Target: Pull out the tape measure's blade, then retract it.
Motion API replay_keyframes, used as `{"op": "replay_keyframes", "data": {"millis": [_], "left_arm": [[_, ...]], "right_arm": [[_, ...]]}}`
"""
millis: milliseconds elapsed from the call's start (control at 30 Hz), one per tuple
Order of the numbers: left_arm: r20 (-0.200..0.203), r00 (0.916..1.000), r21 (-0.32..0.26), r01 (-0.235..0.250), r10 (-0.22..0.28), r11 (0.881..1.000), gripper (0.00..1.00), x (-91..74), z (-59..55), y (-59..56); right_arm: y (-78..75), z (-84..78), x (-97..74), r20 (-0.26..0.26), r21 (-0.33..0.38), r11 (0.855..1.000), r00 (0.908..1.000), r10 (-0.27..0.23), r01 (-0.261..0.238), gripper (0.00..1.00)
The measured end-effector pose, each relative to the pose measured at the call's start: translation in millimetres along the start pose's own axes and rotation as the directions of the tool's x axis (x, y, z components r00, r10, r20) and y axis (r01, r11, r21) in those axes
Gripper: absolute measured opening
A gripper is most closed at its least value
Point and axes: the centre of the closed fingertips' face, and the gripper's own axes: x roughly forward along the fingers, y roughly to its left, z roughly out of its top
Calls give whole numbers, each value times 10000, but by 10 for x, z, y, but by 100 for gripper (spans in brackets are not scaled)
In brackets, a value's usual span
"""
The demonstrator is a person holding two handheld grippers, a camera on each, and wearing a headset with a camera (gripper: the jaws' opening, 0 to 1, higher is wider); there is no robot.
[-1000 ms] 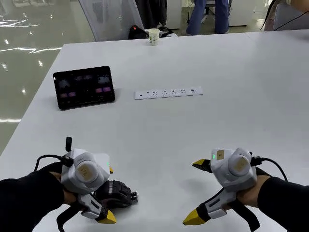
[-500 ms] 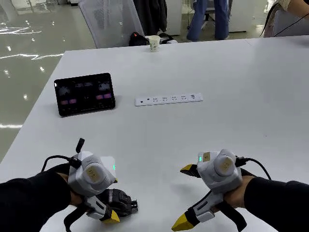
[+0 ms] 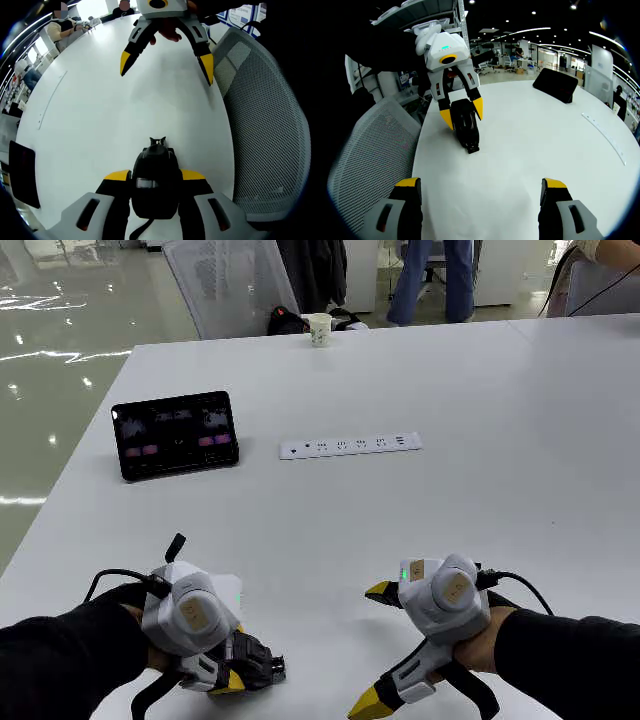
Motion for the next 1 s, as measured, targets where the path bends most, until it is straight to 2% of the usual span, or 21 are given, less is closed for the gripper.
{"op": "replay_keyframes", "data": {"millis": [167, 533, 667, 1000], "left_arm": [[92, 9999, -372, 59, -56, 9993, 31, 14, -3, 6], [137, 9994, -353, -298, 303, 9989, 30, 25, -7, 3], [255, 9988, -436, -407, 418, 9982, 30, 26, 1, 9], [200, 9993, -425, -303, 312, 9986, 30, 34, 2, 3]], "right_arm": [[-13, 5, 59, -104, -230, 9997, 9999, 39, -42, 99], [-72, 93, 271, -125, -389, 9992, 9999, -21, 16, 99], [-28, 155, 400, -264, -645, 9977, 9995, 171, -187, 99], [71, 252, 625, -590, -1220, 9903, 9965, 599, -667, 99]]}}
